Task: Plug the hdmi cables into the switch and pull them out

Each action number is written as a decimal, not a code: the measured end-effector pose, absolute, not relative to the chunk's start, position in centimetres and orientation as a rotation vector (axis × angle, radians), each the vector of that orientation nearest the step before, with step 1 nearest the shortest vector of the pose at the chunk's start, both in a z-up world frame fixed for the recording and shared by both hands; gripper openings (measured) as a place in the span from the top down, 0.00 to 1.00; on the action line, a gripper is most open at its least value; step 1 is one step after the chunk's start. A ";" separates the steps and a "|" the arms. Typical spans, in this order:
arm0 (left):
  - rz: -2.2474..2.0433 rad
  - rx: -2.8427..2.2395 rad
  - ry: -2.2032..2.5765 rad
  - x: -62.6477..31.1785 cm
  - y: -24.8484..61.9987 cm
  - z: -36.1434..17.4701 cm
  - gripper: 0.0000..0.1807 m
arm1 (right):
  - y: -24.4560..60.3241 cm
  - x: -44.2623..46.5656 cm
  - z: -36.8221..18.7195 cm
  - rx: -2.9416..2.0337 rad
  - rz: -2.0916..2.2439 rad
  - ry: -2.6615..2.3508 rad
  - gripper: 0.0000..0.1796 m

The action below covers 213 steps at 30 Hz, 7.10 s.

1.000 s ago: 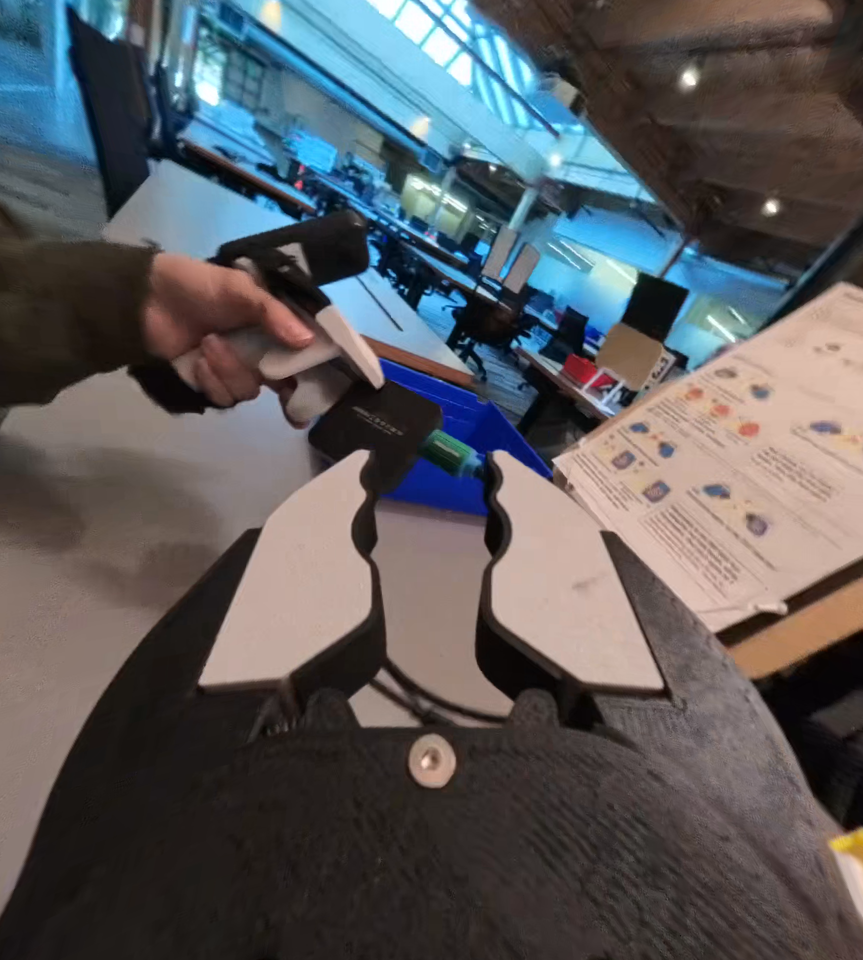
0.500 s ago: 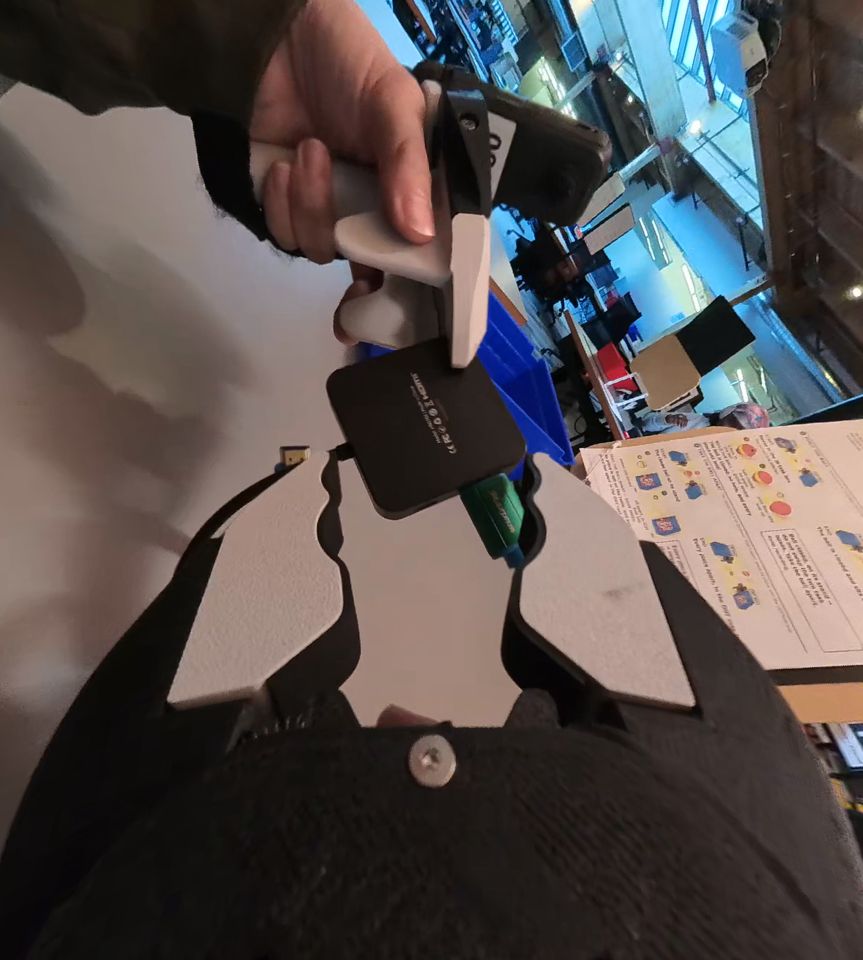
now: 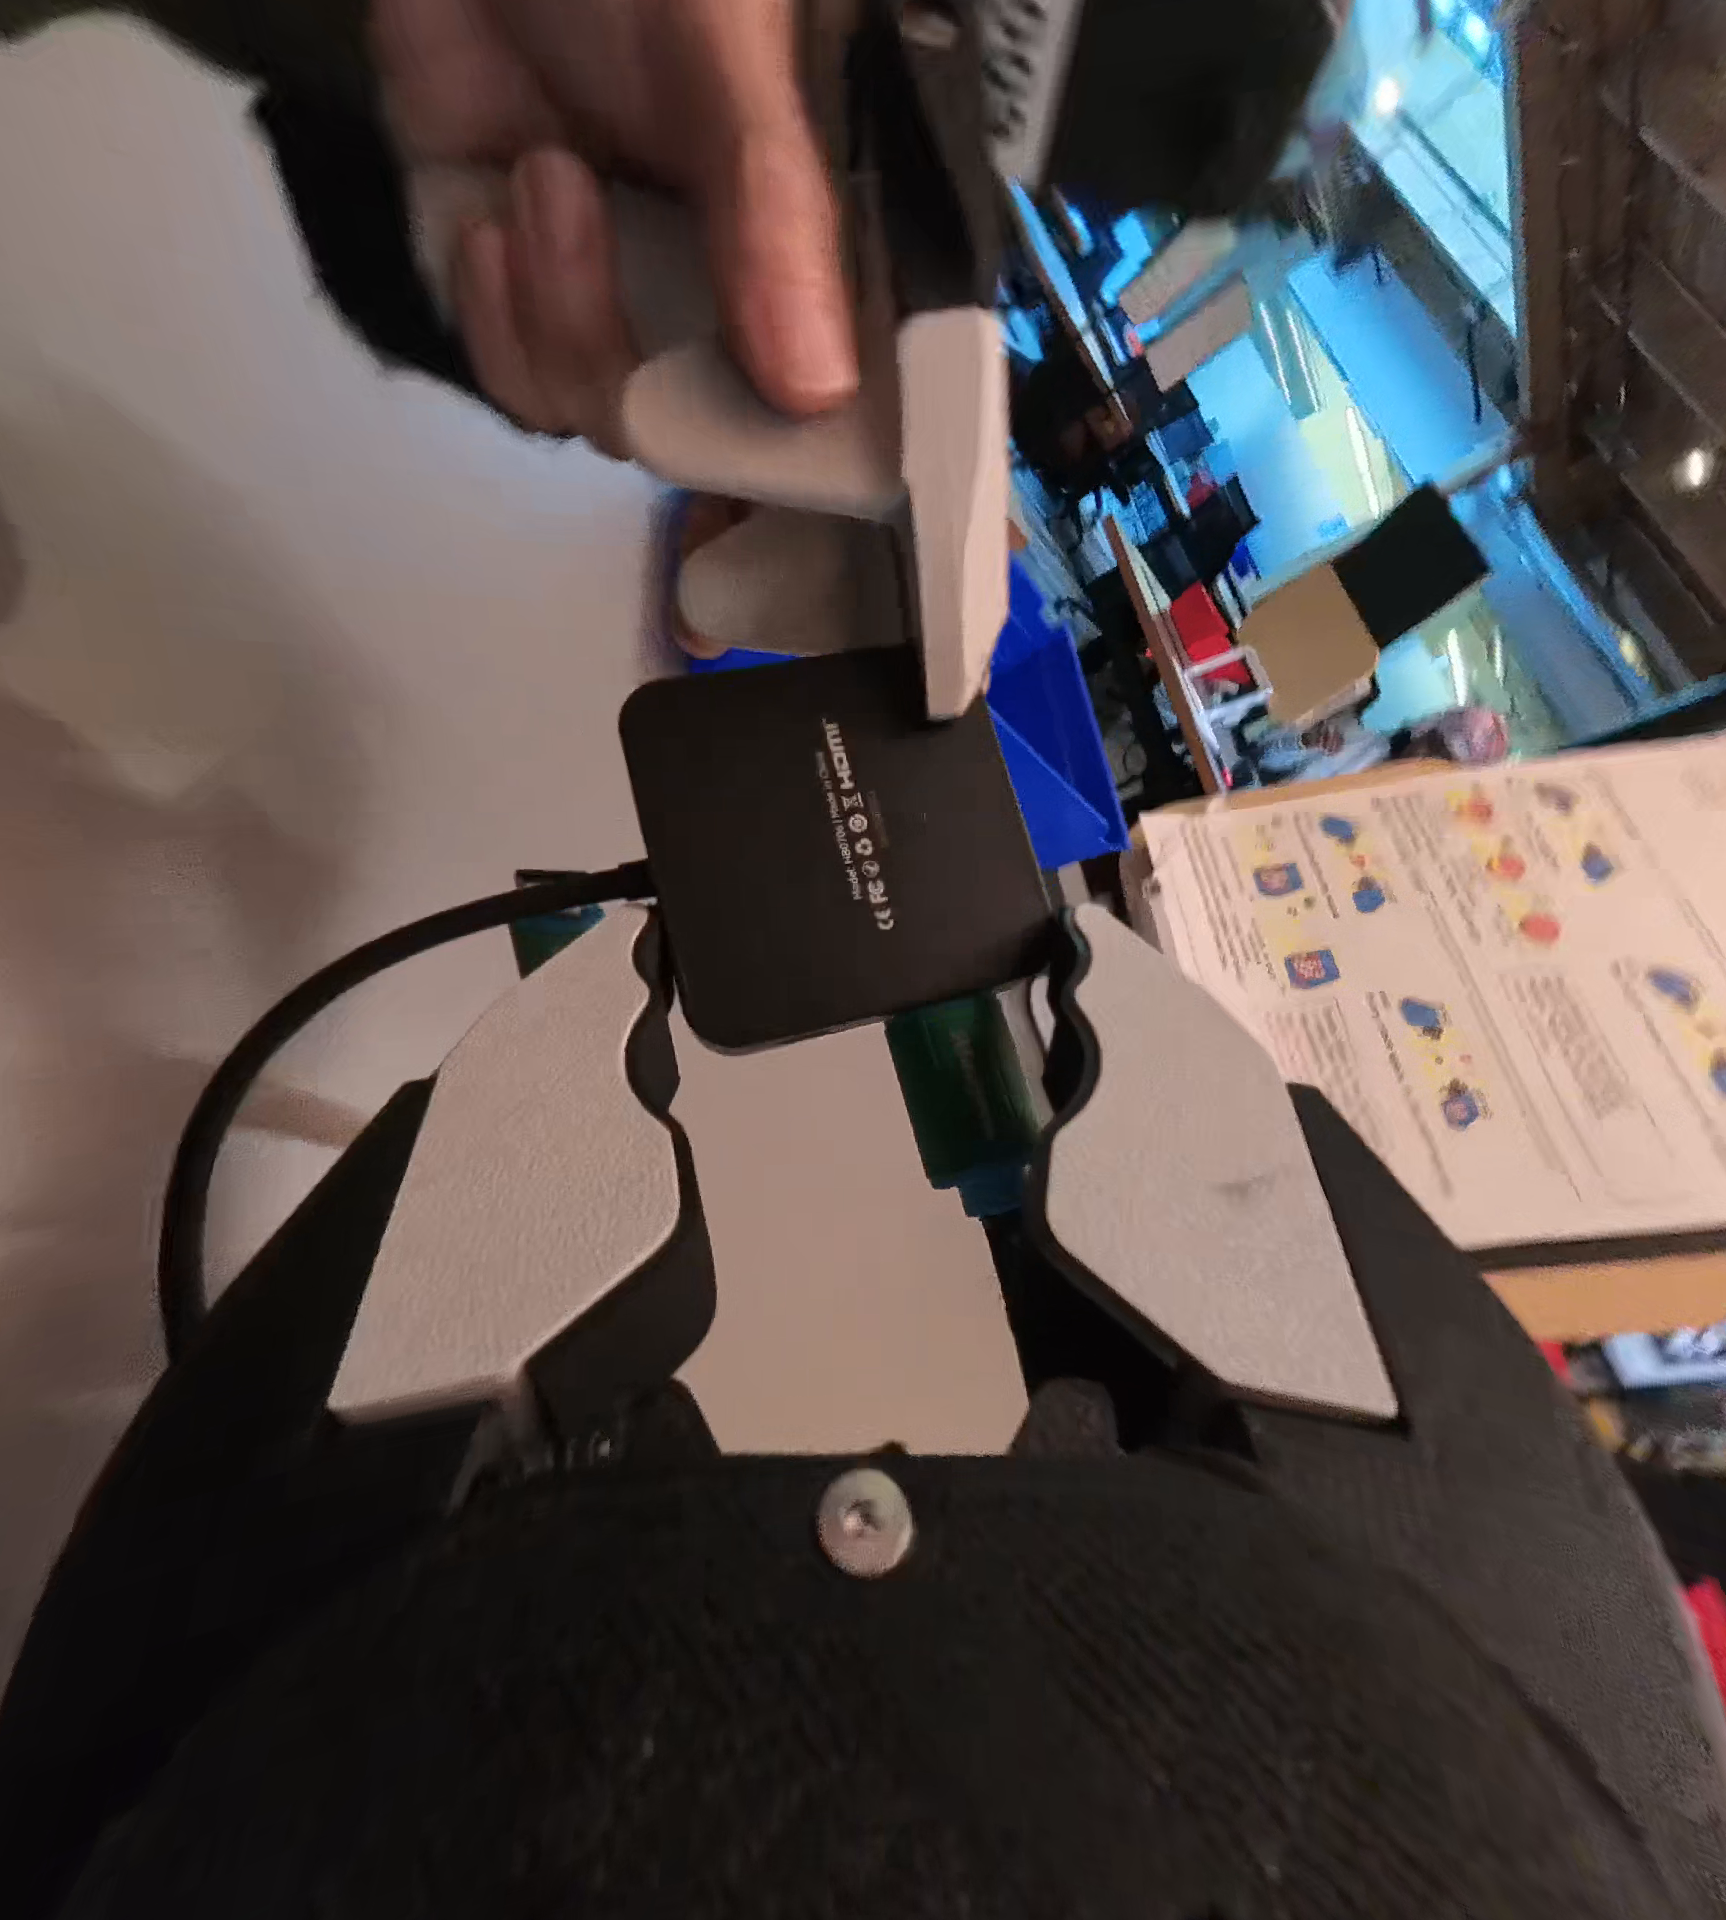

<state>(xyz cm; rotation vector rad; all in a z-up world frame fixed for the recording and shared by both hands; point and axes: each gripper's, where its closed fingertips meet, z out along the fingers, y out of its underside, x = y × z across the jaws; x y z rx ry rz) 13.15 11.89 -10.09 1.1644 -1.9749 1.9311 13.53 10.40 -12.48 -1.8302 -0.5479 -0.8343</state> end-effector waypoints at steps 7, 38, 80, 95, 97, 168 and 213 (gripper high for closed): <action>2.128 0.576 -3.046 12.3 12.4 -9.1 0.70 | 8.2 15.8 -11.4 -1.882 -0.595 -0.250 0.61; 2.233 0.327 -2.475 10.1 11.9 -12.2 0.60 | 3.1 14.2 -7.0 -1.621 -0.201 -0.165 0.68; 2.345 0.275 -2.311 9.8 14.2 -15.5 0.60 | 12.4 11.5 -14.2 -1.755 0.170 -0.106 0.88; 2.338 0.300 -2.325 10.0 14.3 -16.0 0.60 | 12.8 11.7 -14.5 -1.715 0.253 -0.056 0.88; 2.346 0.281 -2.339 9.9 14.3 -15.8 0.60 | 12.8 11.5 -14.5 -1.722 0.203 -0.112 0.88; 2.440 0.192 -2.218 7.9 13.1 -11.4 0.60 | 8.3 11.4 -8.2 -1.785 -0.199 -0.018 0.51; 2.363 0.392 -2.261 9.7 13.1 -13.8 0.70 | -16.3 47.7 -14.5 -1.777 -0.706 1.637 0.58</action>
